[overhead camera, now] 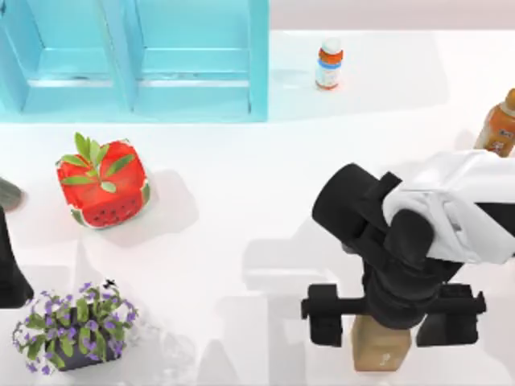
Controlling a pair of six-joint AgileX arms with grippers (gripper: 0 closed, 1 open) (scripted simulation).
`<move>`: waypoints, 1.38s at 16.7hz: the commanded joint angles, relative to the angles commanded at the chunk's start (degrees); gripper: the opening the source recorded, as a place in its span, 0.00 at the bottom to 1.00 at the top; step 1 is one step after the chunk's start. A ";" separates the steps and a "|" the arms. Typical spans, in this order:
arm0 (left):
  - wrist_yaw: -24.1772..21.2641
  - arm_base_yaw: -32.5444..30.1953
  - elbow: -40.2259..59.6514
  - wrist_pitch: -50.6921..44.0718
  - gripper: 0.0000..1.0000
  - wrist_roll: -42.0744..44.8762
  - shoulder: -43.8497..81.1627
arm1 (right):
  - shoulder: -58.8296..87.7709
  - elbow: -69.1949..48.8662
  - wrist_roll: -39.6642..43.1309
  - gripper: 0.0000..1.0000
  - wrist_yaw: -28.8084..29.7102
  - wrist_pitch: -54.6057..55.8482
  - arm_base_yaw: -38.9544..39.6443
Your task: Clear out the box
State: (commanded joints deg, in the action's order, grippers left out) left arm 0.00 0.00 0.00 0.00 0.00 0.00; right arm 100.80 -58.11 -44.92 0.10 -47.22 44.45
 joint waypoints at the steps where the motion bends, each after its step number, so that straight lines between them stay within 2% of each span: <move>1: 0.00 0.00 0.00 0.00 1.00 0.00 0.00 | 0.00 0.00 0.00 1.00 0.00 0.00 0.00; 7: 0.00 0.00 0.00 0.00 1.00 0.00 0.00 | -0.28 -0.89 -0.09 1.00 -0.05 -0.97 -0.03; 15: 0.00 0.00 0.00 0.00 1.00 0.00 0.00 | -5.66 -11.96 0.20 1.00 0.00 -17.78 -0.15; 23: 0.00 0.00 0.00 0.00 1.00 0.00 0.00 | -4.81 -13.75 2.17 1.00 -0.06 -19.00 -2.03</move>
State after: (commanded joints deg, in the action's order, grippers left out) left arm 0.00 0.00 0.00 0.00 0.00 0.00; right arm 95.99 -71.86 -42.75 0.04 -66.22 42.41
